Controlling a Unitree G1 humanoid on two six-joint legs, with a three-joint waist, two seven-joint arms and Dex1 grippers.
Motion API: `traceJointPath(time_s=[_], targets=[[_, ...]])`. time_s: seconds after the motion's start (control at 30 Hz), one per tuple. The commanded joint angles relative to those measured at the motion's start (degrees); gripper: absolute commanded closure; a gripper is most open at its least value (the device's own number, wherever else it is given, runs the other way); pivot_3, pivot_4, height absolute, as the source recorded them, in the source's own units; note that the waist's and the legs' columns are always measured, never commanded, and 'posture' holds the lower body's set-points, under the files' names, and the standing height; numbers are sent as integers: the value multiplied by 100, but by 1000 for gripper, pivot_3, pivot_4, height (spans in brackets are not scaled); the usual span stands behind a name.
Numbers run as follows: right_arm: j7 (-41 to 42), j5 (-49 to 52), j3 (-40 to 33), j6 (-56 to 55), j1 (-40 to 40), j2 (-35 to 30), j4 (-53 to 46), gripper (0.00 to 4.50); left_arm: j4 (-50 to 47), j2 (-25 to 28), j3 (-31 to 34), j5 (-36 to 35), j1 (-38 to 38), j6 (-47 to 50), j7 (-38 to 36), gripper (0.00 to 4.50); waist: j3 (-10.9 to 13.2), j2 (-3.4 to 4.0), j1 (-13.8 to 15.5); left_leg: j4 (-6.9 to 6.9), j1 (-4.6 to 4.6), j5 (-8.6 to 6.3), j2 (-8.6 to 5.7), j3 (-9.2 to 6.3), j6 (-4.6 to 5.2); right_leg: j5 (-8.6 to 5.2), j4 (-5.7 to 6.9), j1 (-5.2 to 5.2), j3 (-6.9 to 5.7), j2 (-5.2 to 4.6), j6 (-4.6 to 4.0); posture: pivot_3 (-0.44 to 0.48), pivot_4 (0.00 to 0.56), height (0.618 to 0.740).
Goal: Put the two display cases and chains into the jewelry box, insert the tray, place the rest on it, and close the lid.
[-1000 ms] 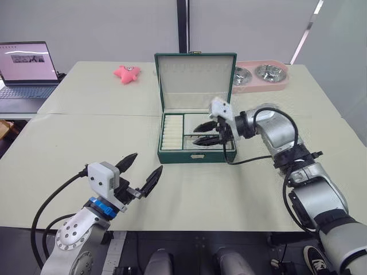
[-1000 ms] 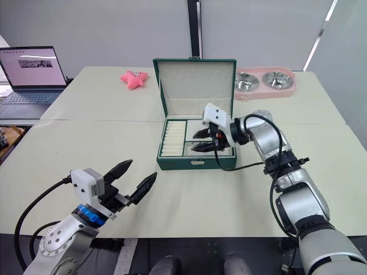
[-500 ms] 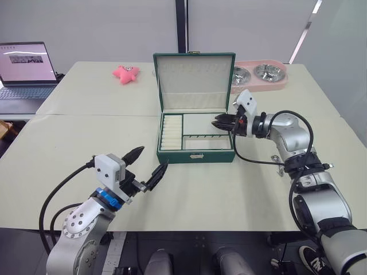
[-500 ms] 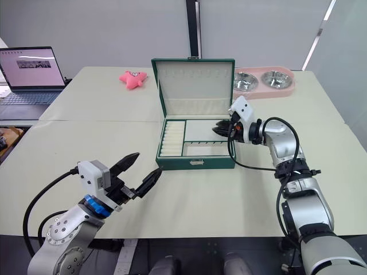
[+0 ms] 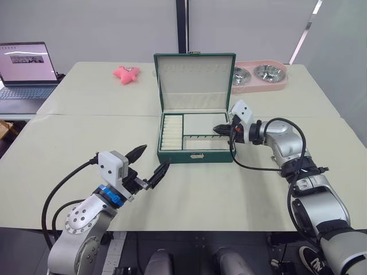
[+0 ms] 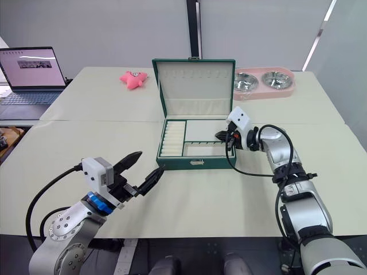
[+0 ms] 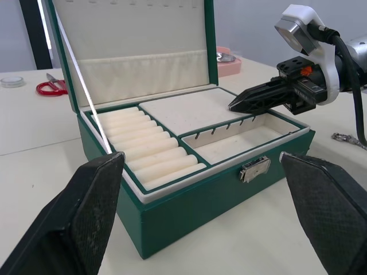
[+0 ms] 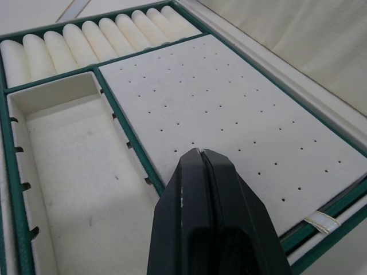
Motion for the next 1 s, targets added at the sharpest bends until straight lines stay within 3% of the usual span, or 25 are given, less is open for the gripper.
traceJointPath(time_s=[0.03, 0.07, 0.27, 0.63, 0.83, 1.0], targets=[[131, 389, -332, 0, -41, 57, -204, 4482, -82, 36, -2, -52, -57, -38, -14, 0, 0, 0, 0, 0, 0, 0, 0, 0, 0, 0, 0, -1, 1, 0, 0, 0, 150, 740], [142, 522, -444, 34, -63, 61, -275, 4482, -66, 41, -4, -45, -66, -31, -17, 0, 0, 0, 0, 0, -1, 0, 0, 1, 0, 0, 0, -1, 1, 0, 0, 0, 150, 740], [401, 1303, -1124, 367, 208, -317, -1104, 3262, 73, 236, 179, -256, -61, 165, -194, 0, 0, 0, 16, -2, -5, 0, -1, -1, 0, 0, -2, -2, -1, -1, 0, 0, 150, 740], [150, 1611, -2130, 544, 2375, -1696, -2288, 20, 1383, 1234, 1160, -452, -335, 169, -973, 0, 1, 1, 67, -3, -5, -1, -2, -3, 1, 0, -4, -1, -2, 2, 0, 0, 150, 740], [-234, 1627, -2812, 194, 3626, -1976, -2317, 20, 2591, 1621, 1726, -172, -392, -358, -1304, 0, 1, 1, 15, -4, -3, -1, -2, 7, 1, -1, -6, -2, 6, 3, 0, 0, 150, 740], [-536, 1743, -3218, 16, 4216, -1918, -2320, 20, 3355, 1666, 2083, -88, -374, -717, -1346, 0, 2, 2, 10, -5, 0, -1, 0, 7, 1, -1, -4, -1, 7, 5, 1, 0, 150, 740]])
